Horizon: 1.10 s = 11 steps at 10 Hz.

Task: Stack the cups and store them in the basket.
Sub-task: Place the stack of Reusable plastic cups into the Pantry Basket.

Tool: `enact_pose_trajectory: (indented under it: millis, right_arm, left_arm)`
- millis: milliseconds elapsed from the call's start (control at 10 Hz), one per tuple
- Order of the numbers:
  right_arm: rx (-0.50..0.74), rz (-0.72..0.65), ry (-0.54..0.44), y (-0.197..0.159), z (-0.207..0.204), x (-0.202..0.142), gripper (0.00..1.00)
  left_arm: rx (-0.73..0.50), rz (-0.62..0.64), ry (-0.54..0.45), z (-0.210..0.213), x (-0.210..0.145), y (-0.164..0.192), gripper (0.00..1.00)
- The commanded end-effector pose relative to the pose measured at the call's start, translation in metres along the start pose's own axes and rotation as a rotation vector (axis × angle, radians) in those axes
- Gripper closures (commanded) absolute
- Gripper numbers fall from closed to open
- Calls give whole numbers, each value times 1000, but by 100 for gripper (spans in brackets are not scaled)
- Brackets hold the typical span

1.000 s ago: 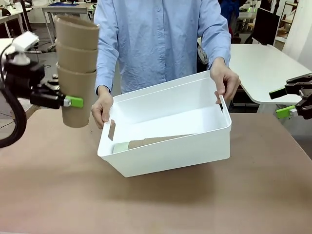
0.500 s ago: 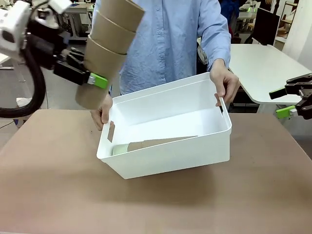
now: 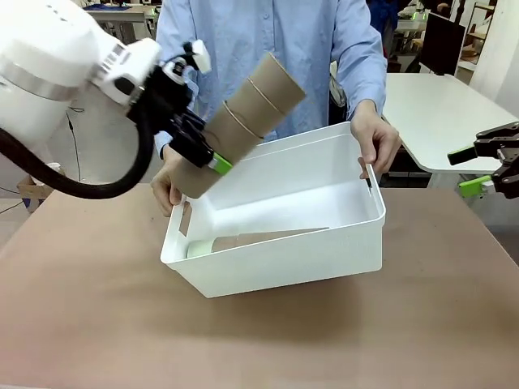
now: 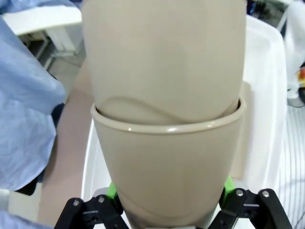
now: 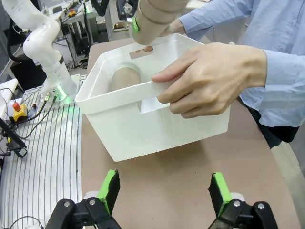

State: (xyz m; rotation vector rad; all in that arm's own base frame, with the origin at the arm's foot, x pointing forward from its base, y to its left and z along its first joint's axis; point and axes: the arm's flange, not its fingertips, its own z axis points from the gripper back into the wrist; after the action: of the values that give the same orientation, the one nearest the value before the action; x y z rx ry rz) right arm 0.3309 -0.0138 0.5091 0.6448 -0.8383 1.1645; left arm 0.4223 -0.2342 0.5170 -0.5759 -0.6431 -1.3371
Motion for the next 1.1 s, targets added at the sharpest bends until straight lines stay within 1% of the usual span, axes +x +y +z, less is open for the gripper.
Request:
enact_pose_trajectory:
  millis: [0, 200, 300, 500, 700, 1000]
  right_arm:
    - [4, -4, -13, -1, 1, 2, 0]
    - [4, -4, -13, -1, 1, 2, 0]
    - [4, -4, -13, -1, 1, 2, 0]
    - [4, -4, -13, -1, 1, 2, 0]
    - [4, -4, -13, -1, 1, 2, 0]
    - [4, -4, -13, -1, 1, 2, 0]
  left_arm:
    - [-4, -10, 78, -21, 17, 7, 15]
    - [-50, -46, 141, -47, 19, 6, 15]
    - [-41, -65, 175, -59, 18, 6, 15]
    - [-44, -80, 213, -80, 16, 16, 15]
    - [-41, -69, 260, -97, 13, 26, 15]
    - [-47, -45, 290, -121, 8, 38, 15]
